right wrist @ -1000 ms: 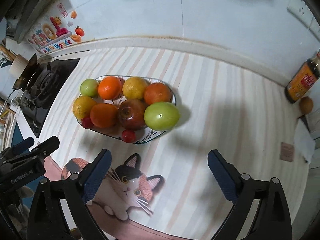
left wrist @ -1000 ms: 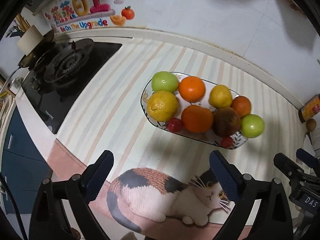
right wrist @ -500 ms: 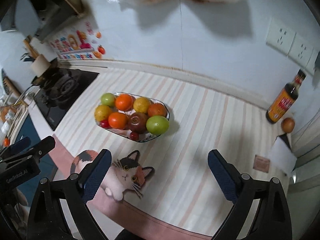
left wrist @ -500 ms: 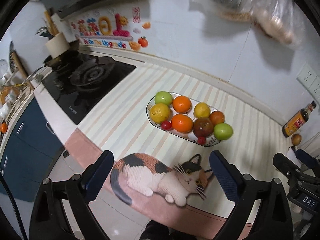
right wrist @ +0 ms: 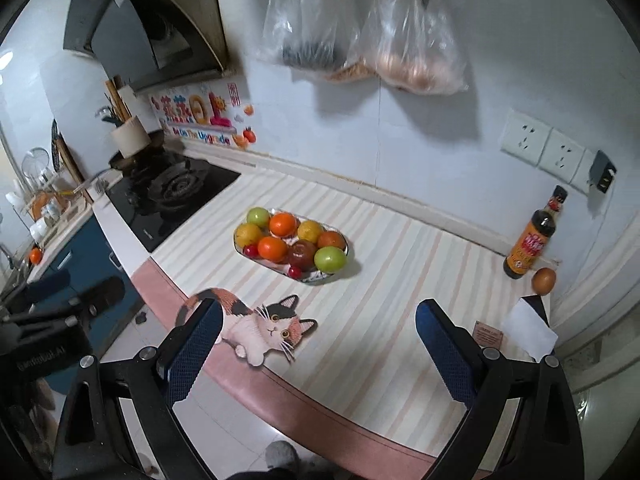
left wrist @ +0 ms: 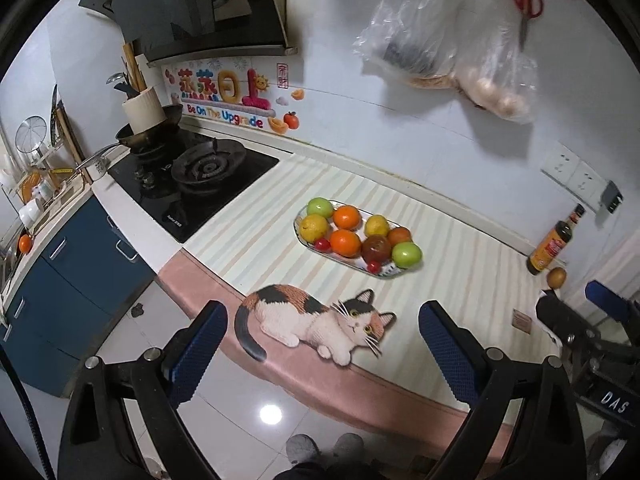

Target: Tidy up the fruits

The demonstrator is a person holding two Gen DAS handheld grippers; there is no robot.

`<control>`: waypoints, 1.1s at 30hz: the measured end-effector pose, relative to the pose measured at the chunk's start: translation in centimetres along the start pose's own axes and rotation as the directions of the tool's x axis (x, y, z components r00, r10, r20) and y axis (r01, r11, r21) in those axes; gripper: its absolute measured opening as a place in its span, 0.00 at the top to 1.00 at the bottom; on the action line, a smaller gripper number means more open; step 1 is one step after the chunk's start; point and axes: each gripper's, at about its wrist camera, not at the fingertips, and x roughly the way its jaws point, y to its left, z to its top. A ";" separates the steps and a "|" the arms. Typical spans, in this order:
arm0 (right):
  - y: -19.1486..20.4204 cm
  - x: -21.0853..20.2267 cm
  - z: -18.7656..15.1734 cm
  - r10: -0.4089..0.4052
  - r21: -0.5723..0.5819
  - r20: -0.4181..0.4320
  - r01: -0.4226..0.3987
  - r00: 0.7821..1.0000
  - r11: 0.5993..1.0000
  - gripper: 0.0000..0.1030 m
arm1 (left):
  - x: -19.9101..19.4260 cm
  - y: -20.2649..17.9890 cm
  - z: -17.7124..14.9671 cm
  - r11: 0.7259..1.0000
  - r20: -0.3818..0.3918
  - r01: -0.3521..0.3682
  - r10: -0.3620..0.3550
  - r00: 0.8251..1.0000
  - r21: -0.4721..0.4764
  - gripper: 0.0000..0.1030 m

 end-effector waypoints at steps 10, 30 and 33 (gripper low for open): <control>-0.2 -4.4 -0.8 -0.007 0.016 0.017 0.006 1.000 1.000 0.04 | -3.9 0.5 -1.1 1.000 0.040 0.022 -0.022 0.999 -0.003 0.05; -0.6 -3.1 0.0 0.038 0.035 -0.002 -0.038 0.999 0.999 0.04 | -3.9 0.8 -0.2 1.000 0.057 -0.011 0.010 0.998 0.017 0.05; -0.8 -1.5 0.7 0.030 0.035 -0.015 -0.029 0.999 0.999 0.04 | -2.8 0.9 0.4 1.000 0.053 -0.024 0.023 0.998 0.018 0.05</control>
